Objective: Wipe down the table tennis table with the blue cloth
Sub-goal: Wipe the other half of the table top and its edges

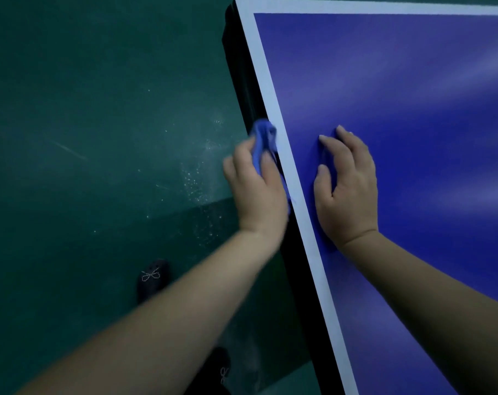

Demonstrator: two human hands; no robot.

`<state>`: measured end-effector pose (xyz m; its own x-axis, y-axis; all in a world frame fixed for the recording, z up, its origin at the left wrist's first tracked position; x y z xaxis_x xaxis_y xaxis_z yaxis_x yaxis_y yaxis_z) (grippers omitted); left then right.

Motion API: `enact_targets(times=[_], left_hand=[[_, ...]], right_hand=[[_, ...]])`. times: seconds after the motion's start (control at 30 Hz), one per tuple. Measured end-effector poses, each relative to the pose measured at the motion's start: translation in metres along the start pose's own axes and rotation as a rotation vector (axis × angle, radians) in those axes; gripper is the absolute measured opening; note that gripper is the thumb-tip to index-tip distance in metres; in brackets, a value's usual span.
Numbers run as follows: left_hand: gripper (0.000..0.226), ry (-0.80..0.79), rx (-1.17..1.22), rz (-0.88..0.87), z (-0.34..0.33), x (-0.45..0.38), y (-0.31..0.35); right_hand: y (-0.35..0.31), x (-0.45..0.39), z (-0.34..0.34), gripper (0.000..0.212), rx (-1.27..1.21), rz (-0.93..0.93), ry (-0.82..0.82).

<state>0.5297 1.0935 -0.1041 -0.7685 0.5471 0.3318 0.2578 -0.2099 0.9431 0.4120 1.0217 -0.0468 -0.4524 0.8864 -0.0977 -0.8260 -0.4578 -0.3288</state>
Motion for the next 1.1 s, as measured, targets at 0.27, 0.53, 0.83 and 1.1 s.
enact_targets(times=[0.27,0.53,0.83,1.1], left_hand=[[0.024,-0.031,-0.105,0.249,0.003,-0.012,-0.018],[0.018,0.06,-0.05,0.041,-0.003,-0.079,0.034],[0.015,-0.08,-0.038,0.438,0.001,-0.016,-0.031],[0.014,0.079,-0.035,0.066,-0.009,-0.125,0.039]], right_hand=[[-0.001,0.0,-0.001,0.043,-0.001,-0.007,-0.008],[0.001,0.002,0.001,0.043,-0.014,-0.009,-0.006],[-0.001,0.002,0.003,0.041,-0.058,-0.009,0.006],[-0.002,-0.025,0.004,0.033,-0.115,-0.104,-0.003]])
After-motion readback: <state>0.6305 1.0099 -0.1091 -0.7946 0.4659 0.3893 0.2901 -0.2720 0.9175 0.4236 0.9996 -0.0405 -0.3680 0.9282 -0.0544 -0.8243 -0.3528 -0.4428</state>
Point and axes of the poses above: each hand's wrist, its own x-axis away from the middle knuckle, its own z-axis out of the back of the hand, y = z × x, the point moved 5 cm from there along -x, towards the middle knuckle
